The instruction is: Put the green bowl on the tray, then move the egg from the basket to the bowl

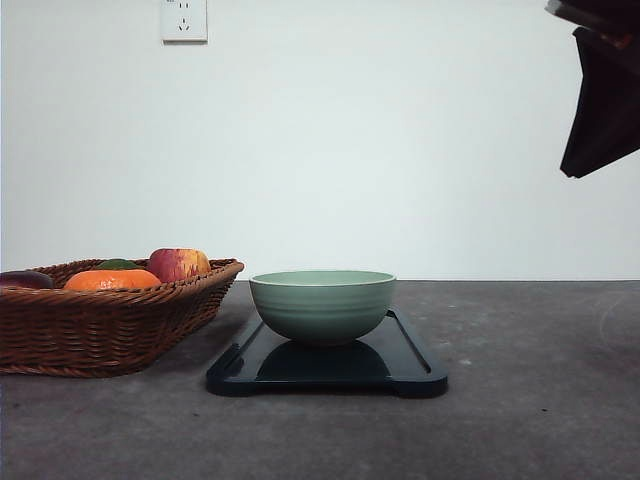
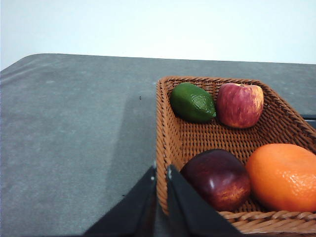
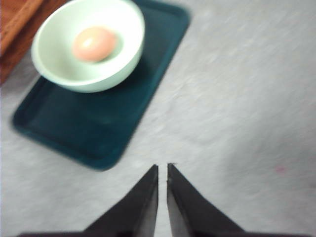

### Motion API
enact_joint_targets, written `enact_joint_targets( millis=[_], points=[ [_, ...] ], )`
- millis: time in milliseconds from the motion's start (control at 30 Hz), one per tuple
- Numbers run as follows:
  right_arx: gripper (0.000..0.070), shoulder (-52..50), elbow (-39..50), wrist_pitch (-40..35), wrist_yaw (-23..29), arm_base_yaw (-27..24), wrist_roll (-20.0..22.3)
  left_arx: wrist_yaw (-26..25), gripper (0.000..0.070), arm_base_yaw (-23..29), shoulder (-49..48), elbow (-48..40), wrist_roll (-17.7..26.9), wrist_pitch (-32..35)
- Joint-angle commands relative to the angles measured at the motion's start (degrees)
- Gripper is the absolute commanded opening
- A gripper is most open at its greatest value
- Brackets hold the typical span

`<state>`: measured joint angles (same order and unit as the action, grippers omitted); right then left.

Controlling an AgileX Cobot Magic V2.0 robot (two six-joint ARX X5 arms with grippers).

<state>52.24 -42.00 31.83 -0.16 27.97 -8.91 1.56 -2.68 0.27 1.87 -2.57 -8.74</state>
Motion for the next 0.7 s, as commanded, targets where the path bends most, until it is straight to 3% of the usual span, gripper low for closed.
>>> enact_joint_targets(
  millis=[0,100,200,433,667],
  points=[
    [0.0024,-0.12,-0.1,-0.74,1.04,-0.1,4.59,0.17,0.0023,0.04,-0.09,-1.11,0.0,0.69],
    [0.0023,-2.59,2.72,-4.69,3.1,-2.08,10.82,0.15,0.0023,0.04,-0.09,-1.11,0.0,0.69],
    [0.0024,-7.8,8.58,-12.18,3.2,-5.48,13.68,0.16,0.0023,0.04,-0.09,-1.11,0.0,0.69],
    [0.0024,-24.49,25.38,-29.56,3.22,-14.12,14.04,0.15,0.0023,0.04,-0.09,-1.11,0.0,0.69],
    [0.0024,-40.94,35.89,-30.2,3.22,-17.98,14.04,0.17,0.0023,0.04,-0.09,-1.11,0.0,0.69]
  ],
)
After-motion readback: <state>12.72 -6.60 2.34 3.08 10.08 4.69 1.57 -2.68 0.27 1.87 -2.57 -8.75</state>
